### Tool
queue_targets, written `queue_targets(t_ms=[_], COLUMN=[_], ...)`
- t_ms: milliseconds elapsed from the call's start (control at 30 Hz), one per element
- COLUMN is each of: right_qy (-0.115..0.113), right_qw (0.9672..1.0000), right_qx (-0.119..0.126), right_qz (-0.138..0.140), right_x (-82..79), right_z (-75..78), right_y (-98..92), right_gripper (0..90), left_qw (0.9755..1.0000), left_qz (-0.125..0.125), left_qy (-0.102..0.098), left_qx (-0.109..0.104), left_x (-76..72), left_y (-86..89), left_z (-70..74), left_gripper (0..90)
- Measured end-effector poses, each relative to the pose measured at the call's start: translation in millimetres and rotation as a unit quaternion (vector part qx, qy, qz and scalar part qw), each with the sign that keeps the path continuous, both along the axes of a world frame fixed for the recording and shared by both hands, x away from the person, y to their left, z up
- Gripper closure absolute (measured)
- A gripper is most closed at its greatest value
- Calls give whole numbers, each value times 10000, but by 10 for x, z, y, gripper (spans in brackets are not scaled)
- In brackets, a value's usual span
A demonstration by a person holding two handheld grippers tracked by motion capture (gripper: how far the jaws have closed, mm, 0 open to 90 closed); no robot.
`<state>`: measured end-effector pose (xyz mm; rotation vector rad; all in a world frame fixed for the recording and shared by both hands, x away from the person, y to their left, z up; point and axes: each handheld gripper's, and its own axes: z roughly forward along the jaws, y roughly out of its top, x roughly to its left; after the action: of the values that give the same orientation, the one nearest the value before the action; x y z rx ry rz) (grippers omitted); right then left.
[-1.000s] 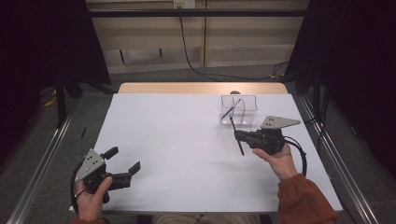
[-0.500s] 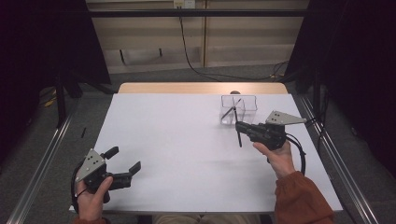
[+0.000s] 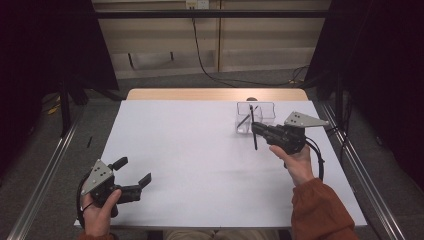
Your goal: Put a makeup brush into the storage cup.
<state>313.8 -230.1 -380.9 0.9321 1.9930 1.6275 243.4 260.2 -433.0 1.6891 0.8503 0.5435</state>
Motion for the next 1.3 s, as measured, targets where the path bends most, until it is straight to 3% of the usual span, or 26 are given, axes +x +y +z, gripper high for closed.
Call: queue_targets(t_ms=[300, 700, 1300], right_qy=[-51, -160, -191], right_qw=[9999, 9998, 9991], right_qx=[92, 43, -1], right_qz=[-69, -97, -377], right_x=[119, 275, 539], right_z=[108, 246, 447], right_y=[53, 99, 179], right_gripper=[850, 849, 849], left_qw=[10000, 10000, 10000], left_qz=[-29, -65, -16], left_qy=[-13, -19, -16], left_qx=[13, 17, -20], left_x=[3, 9, 7], left_y=[-6, -13, -8], left_z=[-2, -3, -2], left_gripper=[24, 24, 24])
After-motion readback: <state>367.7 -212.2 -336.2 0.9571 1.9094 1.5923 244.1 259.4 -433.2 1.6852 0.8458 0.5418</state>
